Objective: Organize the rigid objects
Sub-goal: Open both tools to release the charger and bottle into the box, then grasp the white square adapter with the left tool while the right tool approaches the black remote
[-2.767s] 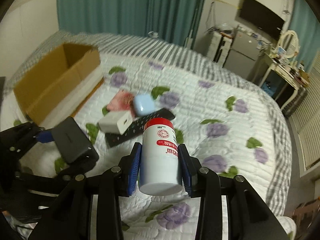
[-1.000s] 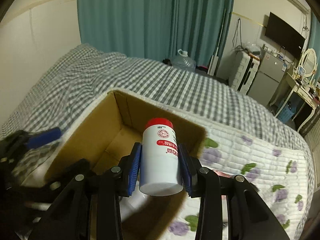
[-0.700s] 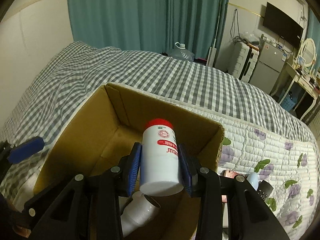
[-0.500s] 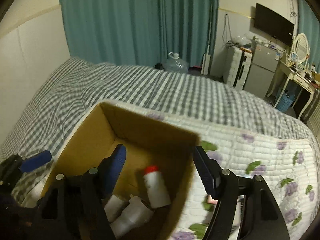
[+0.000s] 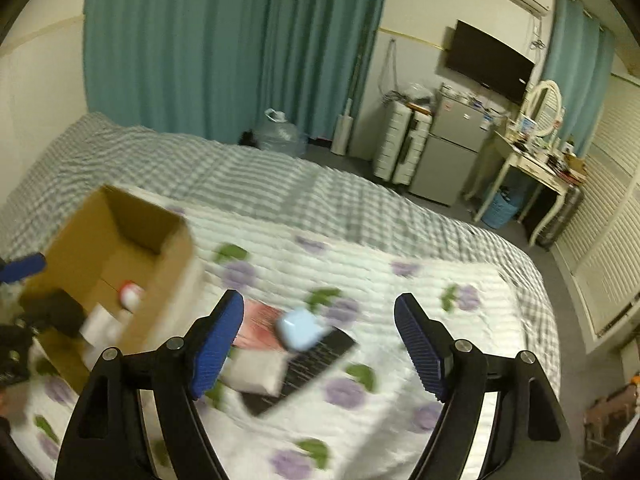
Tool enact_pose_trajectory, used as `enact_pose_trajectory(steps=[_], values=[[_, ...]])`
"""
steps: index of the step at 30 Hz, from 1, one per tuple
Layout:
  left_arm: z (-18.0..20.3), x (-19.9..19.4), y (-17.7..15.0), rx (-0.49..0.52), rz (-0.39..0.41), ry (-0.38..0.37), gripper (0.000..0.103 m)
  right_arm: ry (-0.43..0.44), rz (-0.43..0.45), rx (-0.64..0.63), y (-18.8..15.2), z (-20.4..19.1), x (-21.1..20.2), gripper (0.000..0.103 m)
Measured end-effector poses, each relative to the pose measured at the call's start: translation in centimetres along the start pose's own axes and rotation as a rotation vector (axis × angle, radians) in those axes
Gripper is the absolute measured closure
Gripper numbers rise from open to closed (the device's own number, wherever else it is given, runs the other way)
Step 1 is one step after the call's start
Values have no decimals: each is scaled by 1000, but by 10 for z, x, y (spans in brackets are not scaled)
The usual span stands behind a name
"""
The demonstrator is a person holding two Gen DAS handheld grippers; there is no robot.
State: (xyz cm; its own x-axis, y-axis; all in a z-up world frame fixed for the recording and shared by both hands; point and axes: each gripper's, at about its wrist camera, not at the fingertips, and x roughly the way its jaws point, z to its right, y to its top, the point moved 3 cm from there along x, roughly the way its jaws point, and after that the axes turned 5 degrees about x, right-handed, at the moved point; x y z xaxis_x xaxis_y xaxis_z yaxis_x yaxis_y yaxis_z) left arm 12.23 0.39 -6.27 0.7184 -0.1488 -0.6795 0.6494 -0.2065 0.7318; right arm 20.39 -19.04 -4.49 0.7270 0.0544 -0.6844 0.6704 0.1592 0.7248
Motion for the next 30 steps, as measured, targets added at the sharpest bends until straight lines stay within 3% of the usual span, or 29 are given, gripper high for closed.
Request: enact_pose_trajectory(steps=[8,13,21,30], values=[[87,34,11,79,-59,-44,32,10,-54,60,-50,63,24,25],[127,79,-6,121,-156,-35,32,43,-97,78,-68,82,40,25],[135,135,-23,93,-237,12,32,77,-135,82,-78,88,52,25],[130,167,-24,68,-274,-1,33,74,-147,103,-79,92,53,25]])
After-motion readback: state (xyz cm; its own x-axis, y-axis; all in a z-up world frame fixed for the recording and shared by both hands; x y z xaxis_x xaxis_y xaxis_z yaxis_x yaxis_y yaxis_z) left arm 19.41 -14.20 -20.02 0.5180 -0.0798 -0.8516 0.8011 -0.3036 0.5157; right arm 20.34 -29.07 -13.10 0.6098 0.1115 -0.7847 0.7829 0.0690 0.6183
